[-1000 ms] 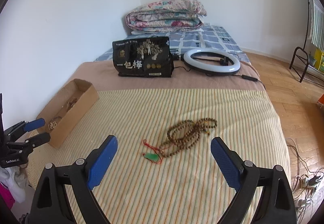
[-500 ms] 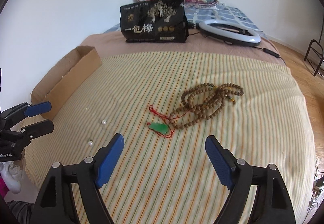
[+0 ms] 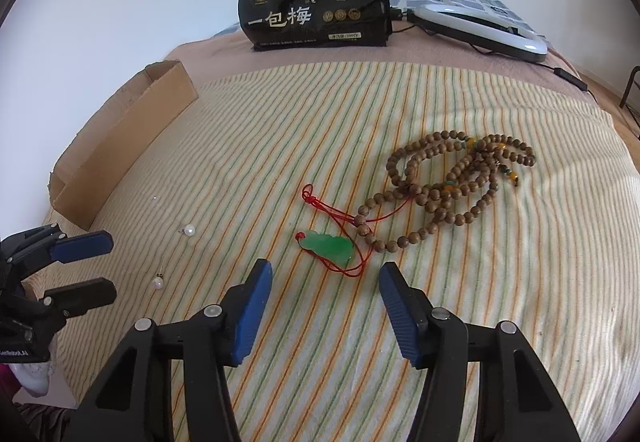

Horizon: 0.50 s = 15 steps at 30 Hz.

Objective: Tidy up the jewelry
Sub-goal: 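Move both tools back over the jade pendant and loose pearls, then grasp a loose pearl with the left tool while the right tool grasps the green jade pendant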

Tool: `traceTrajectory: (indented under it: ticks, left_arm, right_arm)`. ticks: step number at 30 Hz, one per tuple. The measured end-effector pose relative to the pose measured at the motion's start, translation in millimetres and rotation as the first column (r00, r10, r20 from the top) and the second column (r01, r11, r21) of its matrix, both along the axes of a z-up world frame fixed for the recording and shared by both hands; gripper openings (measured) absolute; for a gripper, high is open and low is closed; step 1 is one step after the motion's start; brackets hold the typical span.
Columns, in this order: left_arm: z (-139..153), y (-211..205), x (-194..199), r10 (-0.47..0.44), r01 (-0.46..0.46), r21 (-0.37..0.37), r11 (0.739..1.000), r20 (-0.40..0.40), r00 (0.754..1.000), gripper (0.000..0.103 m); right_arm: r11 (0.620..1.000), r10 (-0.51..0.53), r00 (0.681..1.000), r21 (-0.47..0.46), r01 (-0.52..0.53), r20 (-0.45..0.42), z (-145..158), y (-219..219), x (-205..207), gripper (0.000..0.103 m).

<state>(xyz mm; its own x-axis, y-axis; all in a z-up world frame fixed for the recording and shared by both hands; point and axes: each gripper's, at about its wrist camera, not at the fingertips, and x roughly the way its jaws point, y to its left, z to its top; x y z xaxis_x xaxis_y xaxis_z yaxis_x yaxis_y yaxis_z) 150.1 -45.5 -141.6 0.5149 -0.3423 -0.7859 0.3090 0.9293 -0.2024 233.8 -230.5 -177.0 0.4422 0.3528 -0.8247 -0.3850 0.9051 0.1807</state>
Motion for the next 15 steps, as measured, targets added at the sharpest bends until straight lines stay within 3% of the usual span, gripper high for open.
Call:
traceTrajectory:
  ticks: [10, 15]
  left_arm:
    - [-16.5, -8.0, 8.0, -0.008, 0.008, 0.001, 1.0, -0.026, 1.0, 0.039]
    - [-22.6, -11.0, 10.9, -0.007, 0.007, 0.004, 1.0, -0.033, 0.999, 0.031]
  right_arm:
    - [1.0, -0.004, 1.0, -0.022, 0.004, 0.01, -3.3, 9.7, 9.0, 0.058]
    - [0.999, -0.011, 1.0, -0.037, 0.012, 0.018, -3.7, 14.6, 12.6, 0.058]
